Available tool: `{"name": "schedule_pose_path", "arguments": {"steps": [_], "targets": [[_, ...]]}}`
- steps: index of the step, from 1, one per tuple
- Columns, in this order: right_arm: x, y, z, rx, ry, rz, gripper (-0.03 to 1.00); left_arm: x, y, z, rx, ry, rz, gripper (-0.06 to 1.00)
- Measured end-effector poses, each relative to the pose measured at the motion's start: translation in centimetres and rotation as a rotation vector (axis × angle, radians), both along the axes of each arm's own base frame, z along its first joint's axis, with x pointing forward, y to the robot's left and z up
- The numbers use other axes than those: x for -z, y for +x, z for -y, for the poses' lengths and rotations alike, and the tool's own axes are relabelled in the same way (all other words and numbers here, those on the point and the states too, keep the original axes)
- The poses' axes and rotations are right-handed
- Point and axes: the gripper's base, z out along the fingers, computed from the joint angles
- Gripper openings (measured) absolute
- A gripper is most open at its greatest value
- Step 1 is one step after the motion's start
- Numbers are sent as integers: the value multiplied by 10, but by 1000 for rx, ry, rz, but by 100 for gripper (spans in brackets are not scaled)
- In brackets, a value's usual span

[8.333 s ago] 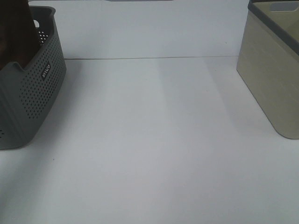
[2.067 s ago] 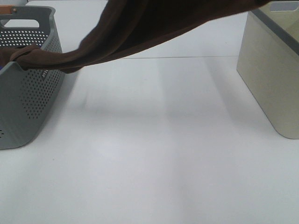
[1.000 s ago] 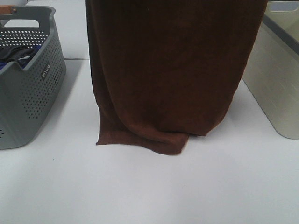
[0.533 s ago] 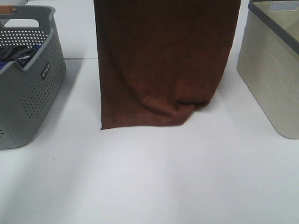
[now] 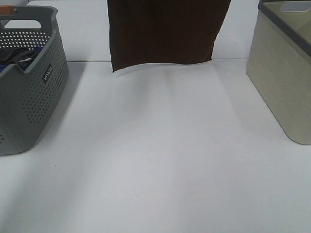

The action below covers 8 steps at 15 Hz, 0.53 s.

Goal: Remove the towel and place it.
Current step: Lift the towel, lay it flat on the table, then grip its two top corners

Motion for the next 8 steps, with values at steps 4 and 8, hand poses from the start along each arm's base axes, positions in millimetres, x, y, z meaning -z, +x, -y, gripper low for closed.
{"name": "schedule_pose_path", "arguments": {"steps": [4,8], "targets": [[40,9,-1,19,-87,-307,0,60,26,1,-161,71,-414,0],[75,10,-2,22,-139,-594,0,95,17,4,-230,102,-806,0]]}}
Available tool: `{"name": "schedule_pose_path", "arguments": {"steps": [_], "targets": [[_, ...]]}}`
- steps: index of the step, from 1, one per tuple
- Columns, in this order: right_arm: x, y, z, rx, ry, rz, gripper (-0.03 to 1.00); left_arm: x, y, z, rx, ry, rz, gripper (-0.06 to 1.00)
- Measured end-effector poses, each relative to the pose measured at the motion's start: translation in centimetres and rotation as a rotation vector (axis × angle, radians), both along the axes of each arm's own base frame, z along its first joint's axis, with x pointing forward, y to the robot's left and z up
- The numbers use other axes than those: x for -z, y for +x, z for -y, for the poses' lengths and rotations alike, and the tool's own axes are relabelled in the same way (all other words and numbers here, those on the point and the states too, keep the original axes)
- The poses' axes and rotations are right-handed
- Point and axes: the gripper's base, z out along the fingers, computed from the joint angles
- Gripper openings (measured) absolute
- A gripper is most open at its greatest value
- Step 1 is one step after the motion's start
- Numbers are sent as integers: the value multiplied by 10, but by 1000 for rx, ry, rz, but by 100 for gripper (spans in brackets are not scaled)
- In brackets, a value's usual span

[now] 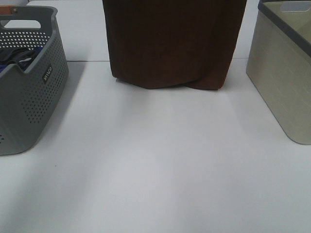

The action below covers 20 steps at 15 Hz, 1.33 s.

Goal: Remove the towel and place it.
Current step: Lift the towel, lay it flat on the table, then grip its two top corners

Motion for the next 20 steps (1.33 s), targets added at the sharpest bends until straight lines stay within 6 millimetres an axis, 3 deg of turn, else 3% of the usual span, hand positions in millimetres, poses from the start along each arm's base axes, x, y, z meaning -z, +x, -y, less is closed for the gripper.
{"name": "schedule_pose_path", "arguments": {"steps": [3,5,12,16,20], "targets": [[16,-5,-2,-7,1,-170,0,20,-12,0,1,42,-250,0],[39,-6,-7,-25,10,-350,0,31,-22,-4,-20,81,-415,0],[54,-16,-13,-60,63,-506,0,46,-41,-6,-10,105,-555,0],[86,-42,-8,-59,64,-653,0,64,-81,-5,19,173,-682,0],[124,-91,1,-68,61,-832,0,90,-141,1,31,215,-823,0]]}}
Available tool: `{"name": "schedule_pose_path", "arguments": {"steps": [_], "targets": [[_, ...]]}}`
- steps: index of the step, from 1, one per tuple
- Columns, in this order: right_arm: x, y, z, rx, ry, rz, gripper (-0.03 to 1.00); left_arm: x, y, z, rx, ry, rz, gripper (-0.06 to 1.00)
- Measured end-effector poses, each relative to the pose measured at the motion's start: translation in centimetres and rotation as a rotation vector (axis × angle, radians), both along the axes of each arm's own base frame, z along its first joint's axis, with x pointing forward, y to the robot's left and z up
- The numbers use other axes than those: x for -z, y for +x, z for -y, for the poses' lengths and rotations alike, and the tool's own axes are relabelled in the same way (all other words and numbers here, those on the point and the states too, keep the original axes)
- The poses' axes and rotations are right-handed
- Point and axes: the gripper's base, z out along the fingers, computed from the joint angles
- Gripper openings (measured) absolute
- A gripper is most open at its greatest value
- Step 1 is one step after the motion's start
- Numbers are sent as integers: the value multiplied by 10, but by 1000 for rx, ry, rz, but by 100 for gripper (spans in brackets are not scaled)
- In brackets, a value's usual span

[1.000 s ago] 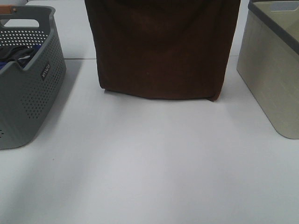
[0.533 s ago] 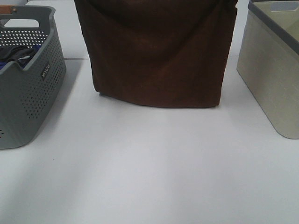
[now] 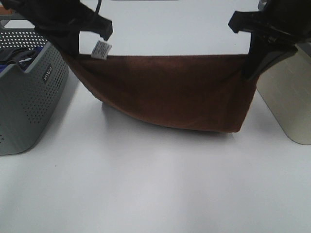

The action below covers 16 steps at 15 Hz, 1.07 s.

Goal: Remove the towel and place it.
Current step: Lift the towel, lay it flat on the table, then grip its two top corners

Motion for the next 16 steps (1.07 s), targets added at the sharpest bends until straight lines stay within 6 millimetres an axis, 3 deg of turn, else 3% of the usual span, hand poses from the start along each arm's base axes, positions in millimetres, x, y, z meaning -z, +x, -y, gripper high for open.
{"name": "schedule_pose_path", "arguments": {"steps": [2,7,11,16], "targets": [[13,-25,6,-6,-12,-59,0,12,-28,9,19,18,-51,0],[20,-90,21,-1,15,-102,0,32,-97,25,62,54,-129,0],[33,-136,31,7,44,-134,0,39,-137,35,91,67,-154,0],[55,-179,39,19,71,-189,0,61,-183,52,86,100,-221,0]]}}
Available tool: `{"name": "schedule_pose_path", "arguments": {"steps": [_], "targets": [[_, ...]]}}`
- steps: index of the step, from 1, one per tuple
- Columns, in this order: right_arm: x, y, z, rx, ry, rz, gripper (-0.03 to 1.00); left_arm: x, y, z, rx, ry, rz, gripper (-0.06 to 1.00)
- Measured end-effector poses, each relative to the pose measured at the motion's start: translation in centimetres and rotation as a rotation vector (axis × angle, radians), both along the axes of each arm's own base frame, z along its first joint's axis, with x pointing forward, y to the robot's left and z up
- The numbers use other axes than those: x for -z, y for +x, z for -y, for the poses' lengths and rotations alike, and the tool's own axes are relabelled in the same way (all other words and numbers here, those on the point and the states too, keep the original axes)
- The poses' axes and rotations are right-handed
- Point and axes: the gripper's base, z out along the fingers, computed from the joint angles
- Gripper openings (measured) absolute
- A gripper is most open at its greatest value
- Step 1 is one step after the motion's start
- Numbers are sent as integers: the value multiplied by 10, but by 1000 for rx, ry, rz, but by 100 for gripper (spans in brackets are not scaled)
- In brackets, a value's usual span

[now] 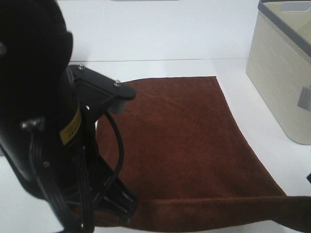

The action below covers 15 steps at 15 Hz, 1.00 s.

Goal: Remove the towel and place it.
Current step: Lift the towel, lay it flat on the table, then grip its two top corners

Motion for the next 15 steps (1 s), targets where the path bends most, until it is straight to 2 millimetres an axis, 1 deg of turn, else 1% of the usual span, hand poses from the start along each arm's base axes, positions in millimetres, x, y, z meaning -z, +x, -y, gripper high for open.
{"name": "schedule_pose_path", "arguments": {"steps": [1,3,6,7,8,9,10,11,12,13,14,15], "targets": [[5,-8,2,1,0,-9,0,10,-12,-1,-25,16,-50,0],[8,-12,2,4,6,-17,0,15,-16,-3,-47,21,-85,0],[8,-12,2,5,8,-18,0,15,-19,-2,-73,8,-109,0],[8,-12,2,5,9,-18,5,15,-20,-2,-80,3,-118,0],[8,-12,2,7,14,-20,14,15,-20,-2,-84,-1,-126,1],[7,-12,1,9,19,-22,27,15,-21,-1,-87,-4,-131,6],[7,-12,1,12,27,-25,40,15,-21,-1,-90,-7,-137,16],[8,-13,0,13,30,-28,50,15,-21,-1,-90,-7,-137,28],[8,-13,0,12,31,-28,56,15,-21,-1,-90,-8,-137,42],[8,-13,0,13,34,-29,58,15,-21,-1,-90,-8,-137,56],[8,-13,0,14,36,-29,59,15,-21,-1,-89,-12,-135,65],[8,-13,0,14,36,-29,60,15,-21,-1,-89,-18,-132,70]]}}
